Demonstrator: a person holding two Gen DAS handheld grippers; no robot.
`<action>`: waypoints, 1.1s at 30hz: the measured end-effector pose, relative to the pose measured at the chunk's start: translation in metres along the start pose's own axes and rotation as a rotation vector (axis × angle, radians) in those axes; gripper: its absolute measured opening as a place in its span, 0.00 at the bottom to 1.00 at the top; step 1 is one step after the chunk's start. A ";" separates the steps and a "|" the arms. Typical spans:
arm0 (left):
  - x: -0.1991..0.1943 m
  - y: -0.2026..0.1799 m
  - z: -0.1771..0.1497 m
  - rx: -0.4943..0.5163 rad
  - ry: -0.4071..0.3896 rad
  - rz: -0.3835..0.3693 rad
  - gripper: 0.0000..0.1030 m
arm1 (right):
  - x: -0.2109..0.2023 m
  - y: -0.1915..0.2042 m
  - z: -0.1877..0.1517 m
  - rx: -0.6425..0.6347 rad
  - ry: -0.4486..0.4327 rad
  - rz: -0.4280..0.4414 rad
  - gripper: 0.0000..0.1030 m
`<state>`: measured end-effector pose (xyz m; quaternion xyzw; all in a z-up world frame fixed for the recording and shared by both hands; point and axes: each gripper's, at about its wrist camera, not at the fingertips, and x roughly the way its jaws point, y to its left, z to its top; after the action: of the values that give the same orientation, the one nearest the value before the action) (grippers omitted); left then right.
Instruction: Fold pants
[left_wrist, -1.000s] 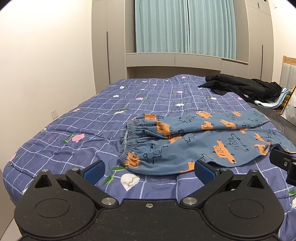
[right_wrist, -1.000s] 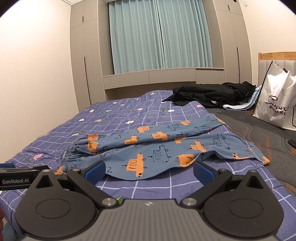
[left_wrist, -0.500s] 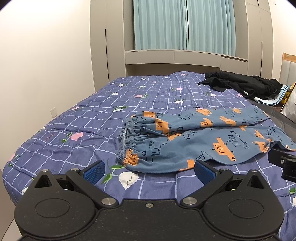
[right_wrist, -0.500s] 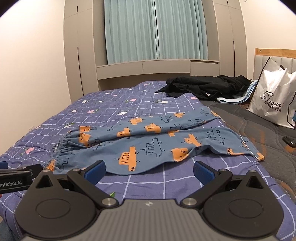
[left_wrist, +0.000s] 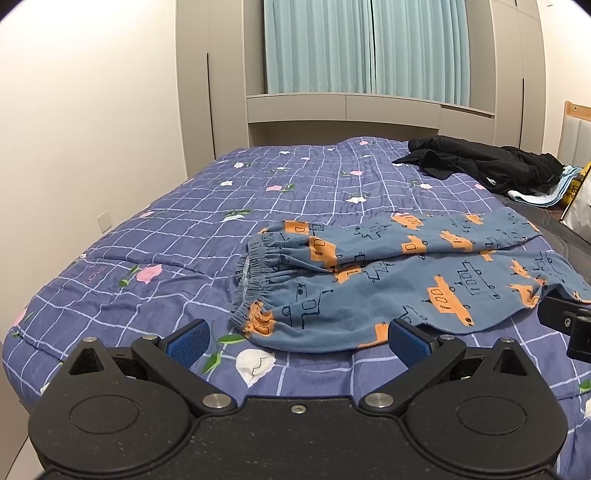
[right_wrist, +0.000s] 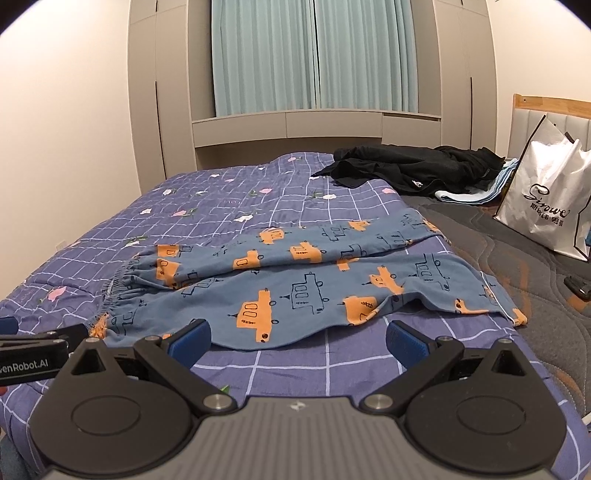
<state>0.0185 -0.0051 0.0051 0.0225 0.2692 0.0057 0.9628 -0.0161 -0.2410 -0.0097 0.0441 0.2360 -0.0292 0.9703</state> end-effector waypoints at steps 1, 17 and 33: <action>0.001 0.000 0.002 -0.002 0.005 -0.005 0.99 | 0.001 0.000 0.002 -0.001 0.002 -0.002 1.00; 0.031 0.003 0.029 -0.018 0.078 -0.026 0.99 | 0.020 0.005 0.032 -0.052 0.029 -0.011 1.00; 0.109 0.014 0.082 0.014 0.135 0.026 1.00 | 0.085 0.005 0.071 -0.060 0.095 0.061 1.00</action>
<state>0.1539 0.0078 0.0193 0.0321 0.3334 0.0177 0.9421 0.0921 -0.2460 0.0140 0.0235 0.2812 0.0096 0.9593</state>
